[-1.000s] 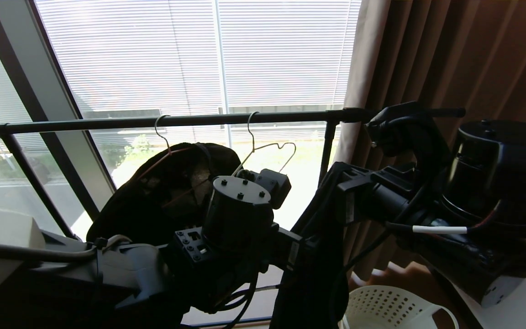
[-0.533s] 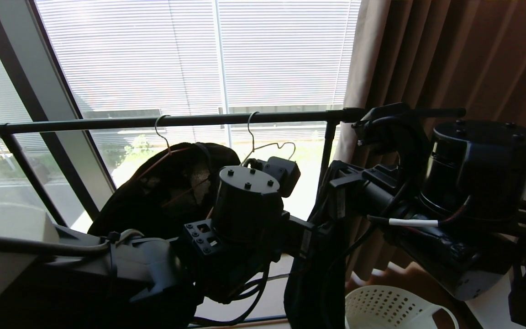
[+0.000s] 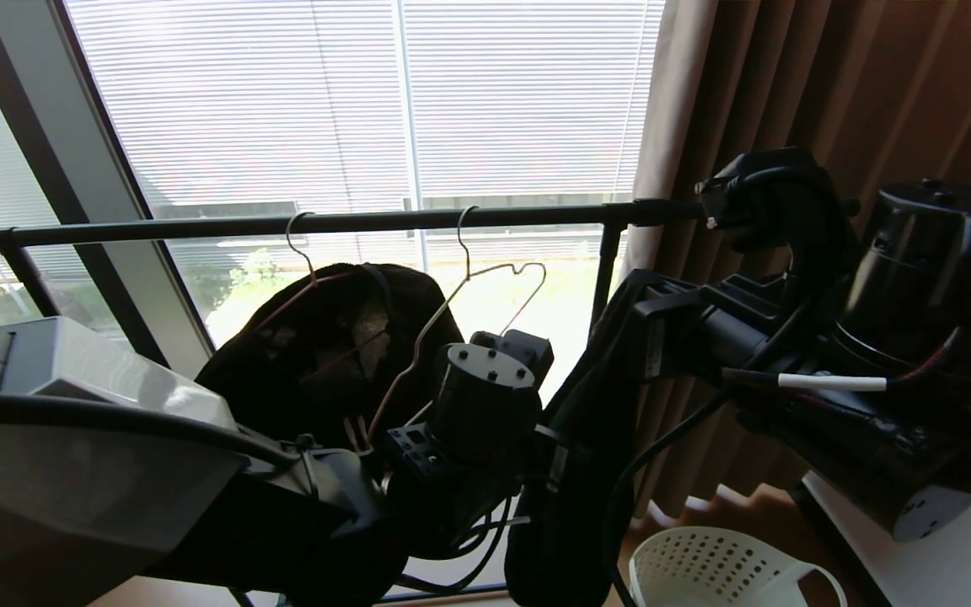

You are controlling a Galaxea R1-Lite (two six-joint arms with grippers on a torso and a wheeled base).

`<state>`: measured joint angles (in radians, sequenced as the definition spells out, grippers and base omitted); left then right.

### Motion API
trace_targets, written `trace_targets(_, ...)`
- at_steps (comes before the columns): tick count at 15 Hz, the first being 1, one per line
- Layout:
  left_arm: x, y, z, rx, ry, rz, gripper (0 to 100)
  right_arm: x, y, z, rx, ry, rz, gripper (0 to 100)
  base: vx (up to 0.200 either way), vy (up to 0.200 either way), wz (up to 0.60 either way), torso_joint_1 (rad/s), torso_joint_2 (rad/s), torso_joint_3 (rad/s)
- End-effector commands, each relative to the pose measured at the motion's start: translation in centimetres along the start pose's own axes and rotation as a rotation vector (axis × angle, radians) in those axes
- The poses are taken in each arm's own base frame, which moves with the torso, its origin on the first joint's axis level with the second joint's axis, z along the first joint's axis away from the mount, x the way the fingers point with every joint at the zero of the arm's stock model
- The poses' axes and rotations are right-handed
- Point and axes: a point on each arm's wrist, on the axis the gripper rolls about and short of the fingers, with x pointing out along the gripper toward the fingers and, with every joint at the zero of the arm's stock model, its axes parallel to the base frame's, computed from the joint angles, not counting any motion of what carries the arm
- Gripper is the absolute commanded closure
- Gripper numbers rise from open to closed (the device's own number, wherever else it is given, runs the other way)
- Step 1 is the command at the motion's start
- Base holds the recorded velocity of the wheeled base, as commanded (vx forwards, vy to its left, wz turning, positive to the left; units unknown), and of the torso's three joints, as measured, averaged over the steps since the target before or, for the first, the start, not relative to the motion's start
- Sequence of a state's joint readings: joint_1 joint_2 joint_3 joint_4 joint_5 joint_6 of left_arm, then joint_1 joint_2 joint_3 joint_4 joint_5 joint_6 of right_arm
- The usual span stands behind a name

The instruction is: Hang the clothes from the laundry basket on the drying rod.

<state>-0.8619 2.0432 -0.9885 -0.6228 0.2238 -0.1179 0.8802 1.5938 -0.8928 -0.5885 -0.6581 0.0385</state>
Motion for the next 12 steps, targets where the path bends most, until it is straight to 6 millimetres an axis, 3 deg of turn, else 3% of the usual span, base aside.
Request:
trace_targets(1, 0.9, -0.1, -1.6, 0.013, 0.050, 0.004, 0, -0.1, -0.1, 0.5, 0.019, -0.015, 0.001, 100, 0.000, 0.000, 0.00, 0.000, 0.00, 0.000)
trace_targets(5, 0.6, -0.5, -2.4, 0.026, 0.075, -0.003, 0, 0.2, 0.0, 0.6, 0.041, -0.018, -0.008, 100, 0.000, 0.000, 0.00, 0.000, 0.00, 0.000)
trace_targets(12, -3.7, 0.0, -2.9, 0.041, 0.095, -0.017, 0, 3.6, -1.2, 0.6, 0.117, -0.014, -0.109, 100, 0.000, 0.000, 0.00, 0.000, 0.00, 0.000)
